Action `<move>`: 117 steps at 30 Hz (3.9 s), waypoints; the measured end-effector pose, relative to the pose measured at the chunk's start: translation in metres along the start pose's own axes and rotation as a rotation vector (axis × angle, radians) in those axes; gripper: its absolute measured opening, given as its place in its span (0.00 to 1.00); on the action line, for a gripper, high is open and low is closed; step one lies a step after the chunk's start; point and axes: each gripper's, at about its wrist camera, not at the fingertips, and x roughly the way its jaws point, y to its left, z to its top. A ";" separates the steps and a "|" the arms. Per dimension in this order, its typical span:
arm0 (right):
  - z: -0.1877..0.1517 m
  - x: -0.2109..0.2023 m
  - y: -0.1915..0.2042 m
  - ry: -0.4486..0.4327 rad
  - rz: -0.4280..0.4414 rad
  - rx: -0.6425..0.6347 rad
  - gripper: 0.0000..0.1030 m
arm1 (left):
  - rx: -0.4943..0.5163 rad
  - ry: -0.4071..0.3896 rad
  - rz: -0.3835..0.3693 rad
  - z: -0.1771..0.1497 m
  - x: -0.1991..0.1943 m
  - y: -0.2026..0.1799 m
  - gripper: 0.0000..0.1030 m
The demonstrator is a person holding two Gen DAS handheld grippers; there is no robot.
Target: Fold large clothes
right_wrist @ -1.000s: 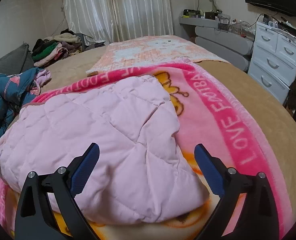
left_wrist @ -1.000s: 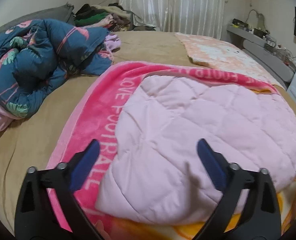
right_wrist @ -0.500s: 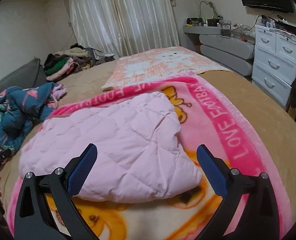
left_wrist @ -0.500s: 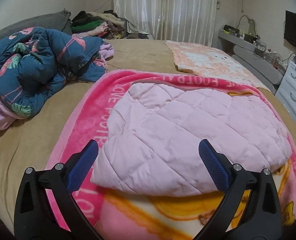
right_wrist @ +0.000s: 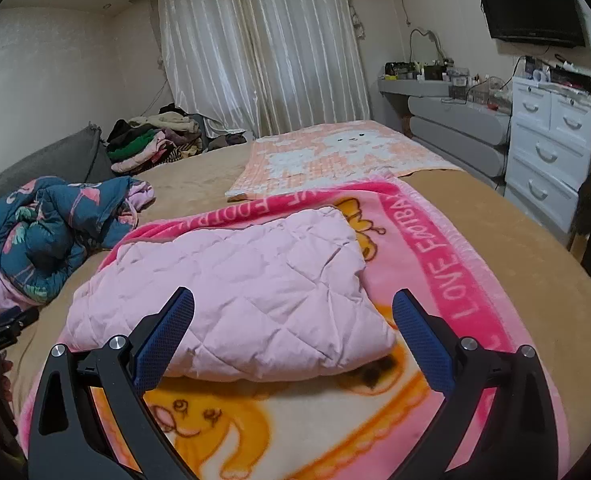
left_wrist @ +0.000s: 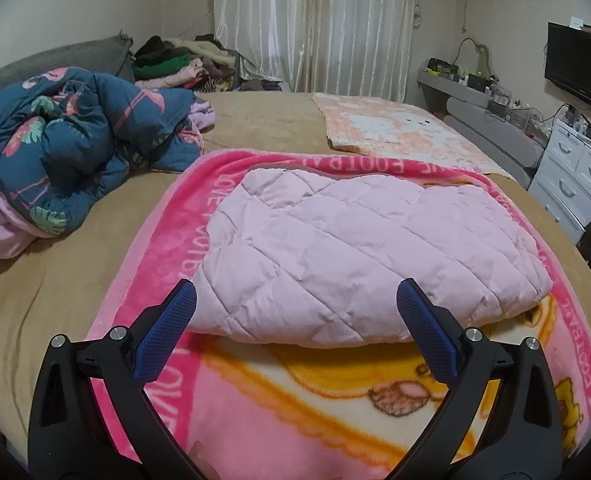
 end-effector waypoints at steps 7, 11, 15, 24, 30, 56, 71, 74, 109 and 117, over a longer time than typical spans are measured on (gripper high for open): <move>-0.013 -0.020 0.005 -0.006 0.011 -0.004 0.96 | 0.010 -0.017 -0.014 -0.012 -0.022 -0.004 0.91; -0.021 -0.036 0.010 -0.029 -0.006 -0.025 0.96 | 0.010 -0.035 -0.019 -0.018 -0.036 -0.003 0.91; -0.028 -0.048 0.013 -0.048 -0.017 -0.042 0.96 | 0.008 -0.046 -0.030 -0.024 -0.047 -0.002 0.91; -0.054 -0.057 0.015 -0.031 -0.006 -0.019 0.96 | -0.037 -0.005 -0.033 -0.050 -0.048 0.007 0.91; -0.080 -0.055 0.017 -0.018 -0.033 -0.009 0.96 | -0.043 0.033 -0.004 -0.069 -0.042 0.012 0.91; -0.142 -0.030 0.014 0.077 -0.060 0.017 0.96 | -0.074 0.150 -0.007 -0.121 -0.009 0.022 0.91; -0.146 0.019 -0.010 0.180 -0.019 0.239 0.96 | -0.121 0.235 -0.061 -0.116 0.036 0.021 0.91; -0.141 0.029 -0.012 0.183 -0.020 0.264 0.96 | -0.138 0.250 -0.077 -0.112 0.048 0.021 0.91; -0.098 0.158 -0.071 0.205 0.008 0.662 0.96 | -0.789 0.215 -0.210 -0.064 0.144 0.094 0.91; -0.095 0.176 -0.074 0.211 0.047 0.651 0.96 | -0.851 0.214 -0.202 -0.062 0.172 0.094 0.92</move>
